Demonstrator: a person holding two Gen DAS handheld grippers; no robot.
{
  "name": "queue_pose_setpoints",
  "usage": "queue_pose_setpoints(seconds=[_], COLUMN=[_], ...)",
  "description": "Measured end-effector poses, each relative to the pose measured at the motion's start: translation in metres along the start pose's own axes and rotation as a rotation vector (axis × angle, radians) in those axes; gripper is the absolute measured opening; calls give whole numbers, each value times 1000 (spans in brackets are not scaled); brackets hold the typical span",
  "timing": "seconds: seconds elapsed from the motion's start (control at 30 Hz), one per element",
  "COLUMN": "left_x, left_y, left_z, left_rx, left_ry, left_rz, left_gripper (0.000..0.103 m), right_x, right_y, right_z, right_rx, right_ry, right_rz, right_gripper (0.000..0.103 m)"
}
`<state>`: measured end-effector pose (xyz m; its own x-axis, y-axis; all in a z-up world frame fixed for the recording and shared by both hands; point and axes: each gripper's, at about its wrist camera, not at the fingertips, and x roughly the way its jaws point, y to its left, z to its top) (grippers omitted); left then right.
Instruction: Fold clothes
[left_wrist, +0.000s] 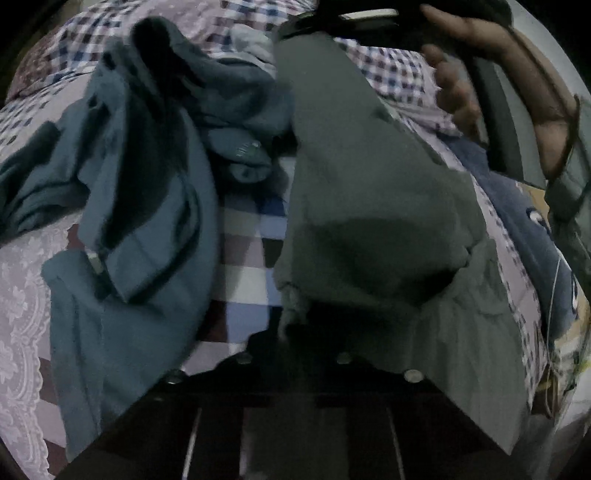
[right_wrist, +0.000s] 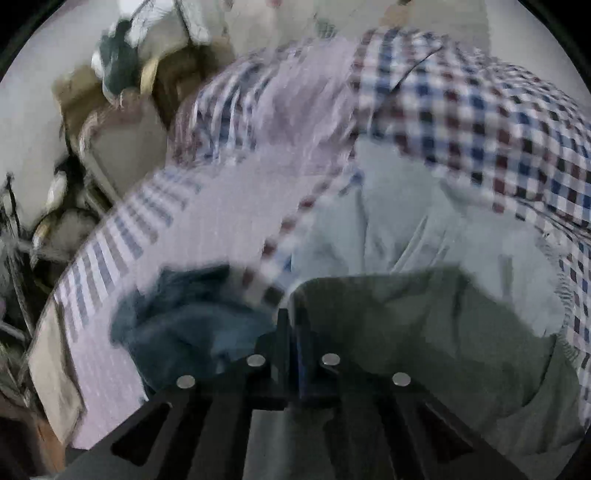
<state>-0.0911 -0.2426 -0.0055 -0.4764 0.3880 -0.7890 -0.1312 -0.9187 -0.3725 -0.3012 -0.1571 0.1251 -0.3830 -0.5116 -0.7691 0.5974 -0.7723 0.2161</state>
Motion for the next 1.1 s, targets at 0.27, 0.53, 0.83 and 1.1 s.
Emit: queue_pose_setpoints(seconds=[0.27,0.53,0.83,1.1], left_x=[-47,-39,-43,-28], left_y=[33,44,0,9], left_z=[-2,-5,-5,14], left_rx=[-210,-211,137,114], left_ry=[-205,-128,-162,-194], left_rz=[13,115,276,288], left_gripper=[2,8,51,51], right_x=[-28,23,-27,-125], right_y=[22,43,13,-37], right_z=[37,31,14,-74], right_rx=[-92,-168,-88,-257], right_ry=[-127,-74,-93,-14], right_rz=[-22,-186,-158,-115], right_gripper=[0,2,51,59])
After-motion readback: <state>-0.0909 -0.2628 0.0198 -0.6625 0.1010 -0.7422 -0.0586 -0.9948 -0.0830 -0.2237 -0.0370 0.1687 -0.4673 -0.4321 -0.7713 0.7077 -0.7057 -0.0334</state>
